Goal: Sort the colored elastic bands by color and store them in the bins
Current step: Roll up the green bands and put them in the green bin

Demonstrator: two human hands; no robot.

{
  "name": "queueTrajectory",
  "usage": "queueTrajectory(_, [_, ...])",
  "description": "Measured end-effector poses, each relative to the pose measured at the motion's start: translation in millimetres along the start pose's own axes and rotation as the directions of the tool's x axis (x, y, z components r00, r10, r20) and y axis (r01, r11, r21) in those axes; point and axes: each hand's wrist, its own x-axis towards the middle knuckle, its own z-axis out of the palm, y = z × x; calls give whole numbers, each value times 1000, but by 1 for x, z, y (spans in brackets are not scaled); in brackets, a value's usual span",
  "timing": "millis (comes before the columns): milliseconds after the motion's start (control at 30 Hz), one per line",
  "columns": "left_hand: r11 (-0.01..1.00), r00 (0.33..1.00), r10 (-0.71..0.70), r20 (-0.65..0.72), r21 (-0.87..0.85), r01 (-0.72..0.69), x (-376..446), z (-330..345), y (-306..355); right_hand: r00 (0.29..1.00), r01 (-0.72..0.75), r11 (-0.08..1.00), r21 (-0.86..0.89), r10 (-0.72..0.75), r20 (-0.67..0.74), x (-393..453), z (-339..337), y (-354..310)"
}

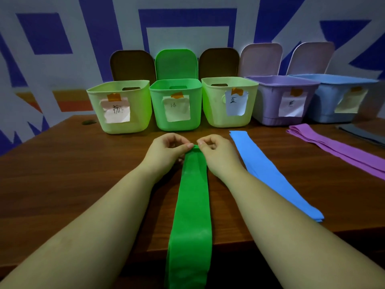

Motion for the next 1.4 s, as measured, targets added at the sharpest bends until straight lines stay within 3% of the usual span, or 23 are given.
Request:
queueTrajectory(133, [998, 1000, 5, 0, 65, -5, -2, -2, -2, 996, -40, 984, -172, 53, 67, 0, 6, -5])
queueTrajectory(233, [999, 1000, -10, 3, 47, 9, -1, -4, -1, 962, -137, 948, -289, 197, 190, 17, 0, -22])
queueTrajectory(333, [1000, 1000, -16, 9, 15, 16, -2, -4, 1, 914, -88, 928, -363, 221, 341, 26, -18, -34])
queueTrajectory(467, [1000, 999, -7, 32, 16, 6, -3, -4, 2, 856, -120, 982, -142, 175, 486, 19, -35, -19])
queueTrajectory(633, [1000, 998, 0, 59, 10, 0, 3, -7, 2, 923, -118, 987, 113, 67, 379, 19, -28, 2])
queueTrajectory(867, [999, 994, -20, 103, -44, 25, 3, -9, 1, 946, 80, 983, 163, -126, 297, 18, -28, 12])
queueTrajectory(1000, [992, 983, -70, 172, -87, 86, 0, -10, 4, 937, 41, 960, 277, -134, 324, 14, -28, 14])
queueTrajectory(1100, [994, 971, -105, 214, -19, 111, 0, -14, 4, 926, 8, 947, 322, -129, 354, 12, -30, 13])
queueTrajectory(1167, [992, 977, -101, 186, 98, 84, -1, -16, 4, 925, 24, 959, 283, -129, 358, 12, -29, 12])
queueTrajectory(1300, [946, 988, -49, 144, 323, 0, -1, -13, 1, 941, 173, 983, -61, -147, 306, 17, -25, 18])
queueTrajectory(1400, [906, 990, -51, 133, 423, -10, 1, -10, -2, 945, 196, 966, -167, -140, 296, 17, -21, 18])
